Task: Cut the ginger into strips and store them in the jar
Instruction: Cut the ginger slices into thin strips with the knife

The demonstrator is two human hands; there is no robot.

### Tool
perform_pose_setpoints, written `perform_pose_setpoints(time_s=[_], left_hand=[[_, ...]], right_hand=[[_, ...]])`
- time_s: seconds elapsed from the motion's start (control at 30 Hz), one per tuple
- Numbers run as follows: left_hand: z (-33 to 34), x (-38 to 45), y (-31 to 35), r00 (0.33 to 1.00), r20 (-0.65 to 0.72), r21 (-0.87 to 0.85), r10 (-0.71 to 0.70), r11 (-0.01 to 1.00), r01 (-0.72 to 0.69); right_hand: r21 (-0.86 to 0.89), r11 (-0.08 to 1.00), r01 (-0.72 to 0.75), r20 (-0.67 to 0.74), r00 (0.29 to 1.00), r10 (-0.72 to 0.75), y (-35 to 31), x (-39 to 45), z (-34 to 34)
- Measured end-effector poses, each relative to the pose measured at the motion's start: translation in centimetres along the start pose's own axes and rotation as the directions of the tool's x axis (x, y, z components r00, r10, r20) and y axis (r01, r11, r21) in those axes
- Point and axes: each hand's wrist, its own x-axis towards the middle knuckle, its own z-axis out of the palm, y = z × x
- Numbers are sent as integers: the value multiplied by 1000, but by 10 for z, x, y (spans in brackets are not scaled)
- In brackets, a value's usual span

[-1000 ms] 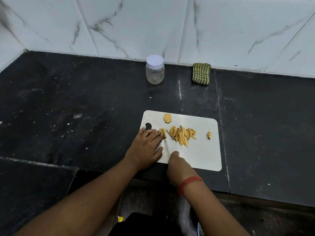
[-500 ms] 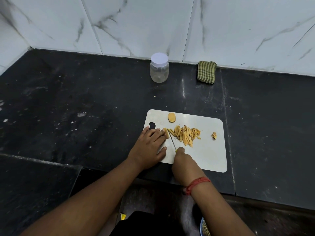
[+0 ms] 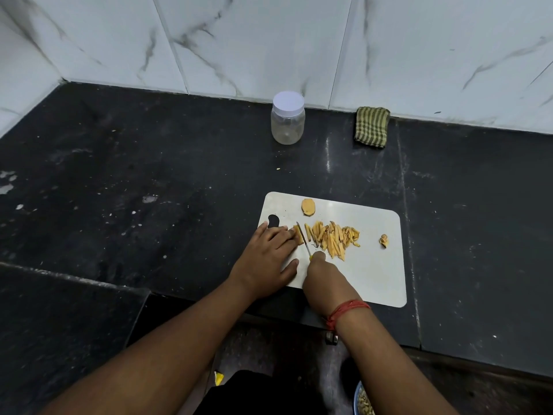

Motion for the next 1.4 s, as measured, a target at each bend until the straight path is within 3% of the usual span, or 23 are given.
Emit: perform_pose_setpoints(time_s=[0.2, 0.5, 0.77, 1.13, 1.4], left_hand=[[0, 0, -1, 1000, 5, 5, 3, 1000, -3], [-1, 2, 0, 1000, -2, 36, 8, 999, -8], [1, 2, 0, 1000, 9, 46, -6, 999, 6], [0, 1, 1, 1000, 12, 25, -14, 1000, 14], [-1, 1, 2, 1000, -22, -6, -4, 1000, 3]], right_hand=[[-114, 993, 37, 51, 998, -31, -2, 10, 1], [-61, 998, 12, 88, 996, -6, 1, 5, -1], [-165, 986, 19, 84, 996, -5, 6, -14, 11], [-122, 992, 1, 80, 997, 9, 22, -37, 12], [-31, 999, 30, -28, 999, -30, 20, -36, -1]])
